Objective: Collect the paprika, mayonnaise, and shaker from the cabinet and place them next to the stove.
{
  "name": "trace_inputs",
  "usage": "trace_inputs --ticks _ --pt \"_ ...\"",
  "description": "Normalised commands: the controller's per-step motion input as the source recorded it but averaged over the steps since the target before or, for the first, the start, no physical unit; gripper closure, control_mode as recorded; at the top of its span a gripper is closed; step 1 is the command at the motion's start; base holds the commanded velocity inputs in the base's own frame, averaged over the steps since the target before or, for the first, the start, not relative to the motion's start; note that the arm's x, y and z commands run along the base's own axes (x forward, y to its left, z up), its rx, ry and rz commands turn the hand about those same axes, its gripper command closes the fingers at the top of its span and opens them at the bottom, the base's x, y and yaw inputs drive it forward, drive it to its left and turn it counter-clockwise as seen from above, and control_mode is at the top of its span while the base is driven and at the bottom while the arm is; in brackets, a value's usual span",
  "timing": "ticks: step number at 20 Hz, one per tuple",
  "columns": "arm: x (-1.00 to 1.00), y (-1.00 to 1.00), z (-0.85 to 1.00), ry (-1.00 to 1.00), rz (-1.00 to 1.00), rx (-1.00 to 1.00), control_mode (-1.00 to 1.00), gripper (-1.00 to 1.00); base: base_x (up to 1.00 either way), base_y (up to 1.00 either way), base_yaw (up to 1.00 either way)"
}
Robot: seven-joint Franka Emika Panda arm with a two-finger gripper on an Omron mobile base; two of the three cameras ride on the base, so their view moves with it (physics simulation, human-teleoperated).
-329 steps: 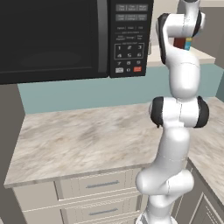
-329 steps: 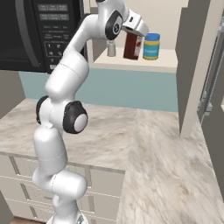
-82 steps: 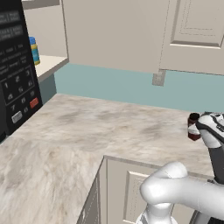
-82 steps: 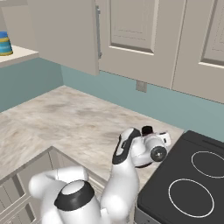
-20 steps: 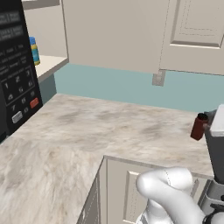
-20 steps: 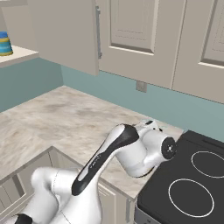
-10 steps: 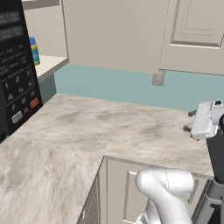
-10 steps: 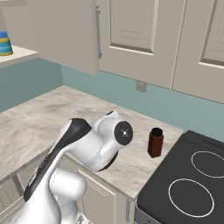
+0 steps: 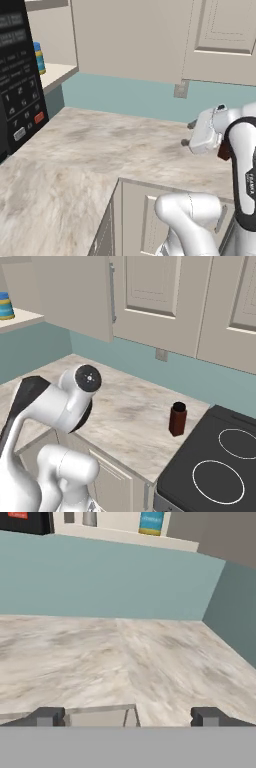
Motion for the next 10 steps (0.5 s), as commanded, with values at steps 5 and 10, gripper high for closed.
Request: trace_inputs --ticks 5,10 --pt "0.19 1.00 0.08 0.00 0.00 -0.01 -1.00 -1.00 0.00 0.00 0.00" --pt "0.33 0.88 0.06 0.00 0.01 0.00 -1.00 -1.00 0.00 0.00 0.00"
